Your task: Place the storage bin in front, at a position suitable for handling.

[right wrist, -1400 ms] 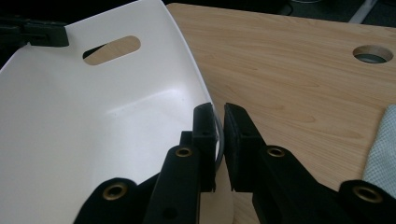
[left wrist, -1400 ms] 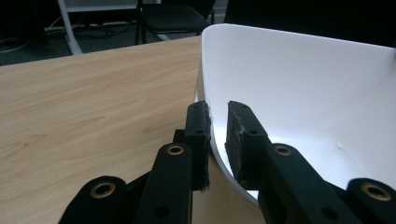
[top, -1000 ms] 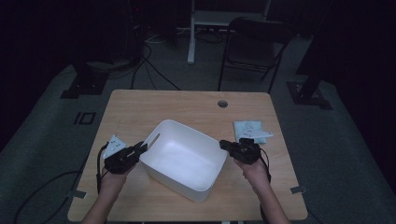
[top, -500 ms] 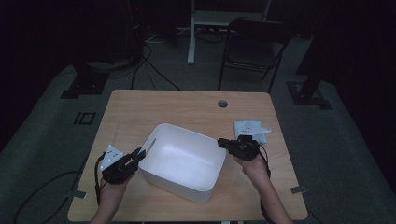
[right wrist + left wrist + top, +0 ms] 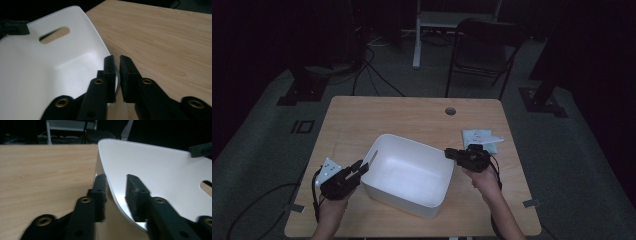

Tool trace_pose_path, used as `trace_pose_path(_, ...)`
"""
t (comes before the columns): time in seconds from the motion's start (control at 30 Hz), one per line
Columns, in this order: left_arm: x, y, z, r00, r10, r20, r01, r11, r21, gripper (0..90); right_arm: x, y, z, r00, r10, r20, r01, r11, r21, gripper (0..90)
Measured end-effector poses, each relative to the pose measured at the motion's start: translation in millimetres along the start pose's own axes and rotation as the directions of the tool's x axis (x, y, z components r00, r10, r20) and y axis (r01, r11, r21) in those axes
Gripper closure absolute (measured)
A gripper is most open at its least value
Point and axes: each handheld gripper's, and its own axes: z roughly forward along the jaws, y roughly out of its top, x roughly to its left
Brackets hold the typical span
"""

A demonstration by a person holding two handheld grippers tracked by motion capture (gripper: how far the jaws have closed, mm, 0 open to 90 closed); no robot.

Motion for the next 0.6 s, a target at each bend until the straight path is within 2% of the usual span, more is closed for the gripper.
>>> trace_pose_path(0.07, 3.3, 4.7, 0.7, 0.9997, 0.0, 0.026, 0.0, 1.0, 0.002, 65.3, 0.0, -0.8, -5.9, 0.9997, 0.023, -0.005, -0.023, 0.999, -0.027, 72.2)
trace_pose_path(0.17, 7.2, 12.0, 5.2, 0.999, 0.021, 0.039, -0.022, 0.9997, 0.014, 61.9, 2.9, -3.4, -15.2, 0.9987, 0.05, 0.006, -0.05, 0.997, -0.058, 63.4)
trace_pose_path(0.27, 12.2, 18.0, 13.1, 0.9984, 0.018, 0.054, -0.02, 0.9993, 0.033, 61.0, 7.3, -8.0, -20.3, 0.9979, 0.057, 0.031, -0.055, 0.997, -0.052, 57.9)
trace_pose_path(0.37, 17.0, 22.4, 21.7, 0.9977, 0.007, 0.067, -0.01, 0.9985, 0.055, 61.0, 11.1, -12.8, -21.7, 0.9973, 0.057, 0.047, -0.055, 0.998, -0.035, 57.3)
trace_pose_path(0.6, 18.6, 27.6, 33.4, 0.9969, 0.018, 0.077, -0.025, 0.9961, 0.084, 64.3, 10.6, -16.1, -18.0, 0.9929, 0.089, 0.079, -0.087, 0.996, -0.023, 59.1)
